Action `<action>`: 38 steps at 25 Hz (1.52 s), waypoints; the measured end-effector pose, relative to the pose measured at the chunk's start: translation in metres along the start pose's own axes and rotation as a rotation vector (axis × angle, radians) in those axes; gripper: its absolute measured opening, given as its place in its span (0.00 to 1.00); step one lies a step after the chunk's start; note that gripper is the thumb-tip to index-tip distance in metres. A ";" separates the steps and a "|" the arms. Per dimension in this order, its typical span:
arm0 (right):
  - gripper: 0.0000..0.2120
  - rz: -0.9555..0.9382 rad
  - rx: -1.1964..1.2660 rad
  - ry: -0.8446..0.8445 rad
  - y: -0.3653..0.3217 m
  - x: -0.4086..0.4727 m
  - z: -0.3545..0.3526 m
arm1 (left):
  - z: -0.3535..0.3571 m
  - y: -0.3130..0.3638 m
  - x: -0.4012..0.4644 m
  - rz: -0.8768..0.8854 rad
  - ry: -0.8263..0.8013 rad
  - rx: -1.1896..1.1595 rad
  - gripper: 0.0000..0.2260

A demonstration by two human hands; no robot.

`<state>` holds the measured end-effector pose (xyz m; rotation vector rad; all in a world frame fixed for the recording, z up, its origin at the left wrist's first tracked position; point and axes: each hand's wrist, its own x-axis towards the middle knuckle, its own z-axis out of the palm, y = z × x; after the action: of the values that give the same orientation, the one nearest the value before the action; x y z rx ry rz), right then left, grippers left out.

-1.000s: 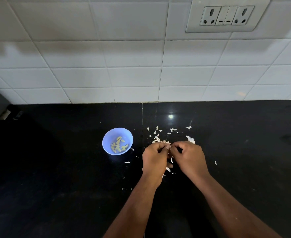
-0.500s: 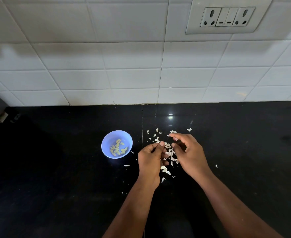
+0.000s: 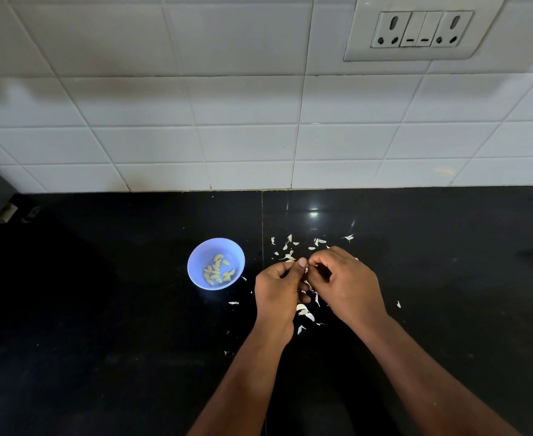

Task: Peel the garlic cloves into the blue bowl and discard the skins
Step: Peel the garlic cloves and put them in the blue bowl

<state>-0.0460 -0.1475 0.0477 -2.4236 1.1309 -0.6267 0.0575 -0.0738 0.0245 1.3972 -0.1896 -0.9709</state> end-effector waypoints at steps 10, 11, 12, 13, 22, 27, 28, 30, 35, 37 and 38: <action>0.06 0.255 0.291 -0.062 0.010 0.000 -0.002 | -0.003 0.001 -0.004 -0.035 0.089 -0.103 0.08; 0.05 0.282 0.279 -0.051 0.011 0.001 -0.005 | -0.003 0.002 -0.004 -0.028 0.087 -0.118 0.09; 0.07 0.320 0.237 -0.032 0.012 0.001 -0.008 | -0.003 0.003 -0.005 -0.020 0.084 -0.129 0.09; 0.13 0.362 0.153 -0.010 0.012 0.002 -0.011 | -0.003 0.004 -0.006 -0.012 0.082 -0.137 0.10; 0.05 0.049 0.348 -0.019 -0.010 -0.008 -0.002 | 0.000 -0.002 -0.011 0.078 0.057 -0.027 0.11; 0.04 0.017 0.204 0.042 -0.013 -0.010 0.002 | -0.002 -0.003 -0.013 0.086 0.043 -0.034 0.10; 0.05 0.089 0.315 0.054 -0.015 -0.010 0.002 | -0.002 -0.002 -0.014 0.082 0.037 -0.043 0.09; 0.07 0.331 0.659 0.050 -0.020 -0.009 0.002 | 0.000 -0.001 -0.016 0.081 0.049 -0.043 0.08; 0.08 0.610 1.151 -0.076 -0.033 -0.013 0.000 | 0.003 0.000 -0.020 0.041 0.072 -0.120 0.08; 0.10 0.622 1.253 -0.115 -0.033 -0.016 0.002 | 0.003 0.002 -0.020 0.020 0.068 -0.141 0.08; 0.11 0.627 1.288 -0.126 -0.034 -0.017 0.004 | 0.002 0.003 -0.020 0.018 0.067 -0.141 0.09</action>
<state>-0.0330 -0.1138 0.0585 -0.9464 0.8958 -0.6570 0.0451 -0.0622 0.0365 1.2941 -0.0823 -0.9041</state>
